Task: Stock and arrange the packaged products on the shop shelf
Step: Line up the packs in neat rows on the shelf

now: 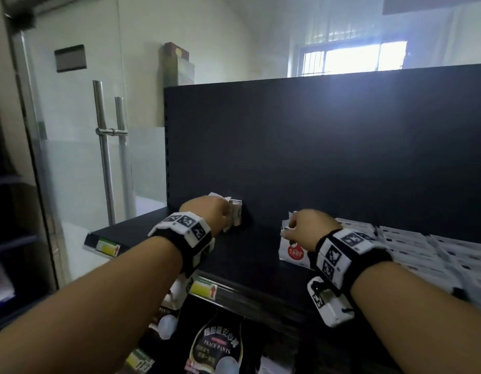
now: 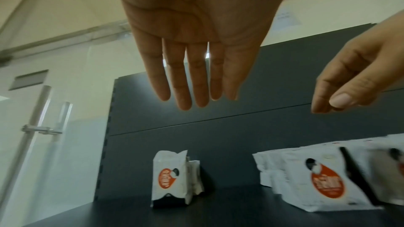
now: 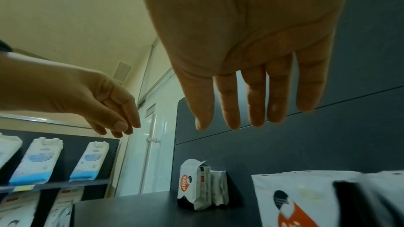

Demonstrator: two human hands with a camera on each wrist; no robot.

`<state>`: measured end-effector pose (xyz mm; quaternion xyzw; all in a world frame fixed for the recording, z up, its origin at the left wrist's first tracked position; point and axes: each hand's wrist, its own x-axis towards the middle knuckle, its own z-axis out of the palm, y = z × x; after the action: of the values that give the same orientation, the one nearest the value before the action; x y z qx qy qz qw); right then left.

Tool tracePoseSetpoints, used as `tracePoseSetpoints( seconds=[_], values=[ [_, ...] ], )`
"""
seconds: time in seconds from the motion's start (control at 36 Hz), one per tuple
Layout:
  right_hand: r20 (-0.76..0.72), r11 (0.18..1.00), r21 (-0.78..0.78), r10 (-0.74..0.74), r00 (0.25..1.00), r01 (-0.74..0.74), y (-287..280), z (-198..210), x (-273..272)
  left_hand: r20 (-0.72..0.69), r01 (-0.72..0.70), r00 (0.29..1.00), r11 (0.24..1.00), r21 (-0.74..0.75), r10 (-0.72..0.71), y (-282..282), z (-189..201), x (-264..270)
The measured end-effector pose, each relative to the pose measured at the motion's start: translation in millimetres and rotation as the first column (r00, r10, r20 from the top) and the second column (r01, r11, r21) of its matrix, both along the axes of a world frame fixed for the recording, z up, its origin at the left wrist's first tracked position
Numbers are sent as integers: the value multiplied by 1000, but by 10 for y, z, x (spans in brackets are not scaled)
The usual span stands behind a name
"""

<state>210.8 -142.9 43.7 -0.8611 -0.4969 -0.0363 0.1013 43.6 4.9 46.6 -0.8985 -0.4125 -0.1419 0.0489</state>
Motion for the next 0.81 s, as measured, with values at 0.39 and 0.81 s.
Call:
tracePoseSetpoints(
  seconds=[0.39, 0.81],
  values=[
    [-32, 996, 5, 84, 996, -84, 946, 158, -147, 16, -125, 992, 990, 59, 124, 792, 325, -377],
    [-196, 980, 34, -186, 963, 196, 1966, -84, -98, -46, 143, 989, 988, 52, -140, 1917, 219, -99]
  ],
)
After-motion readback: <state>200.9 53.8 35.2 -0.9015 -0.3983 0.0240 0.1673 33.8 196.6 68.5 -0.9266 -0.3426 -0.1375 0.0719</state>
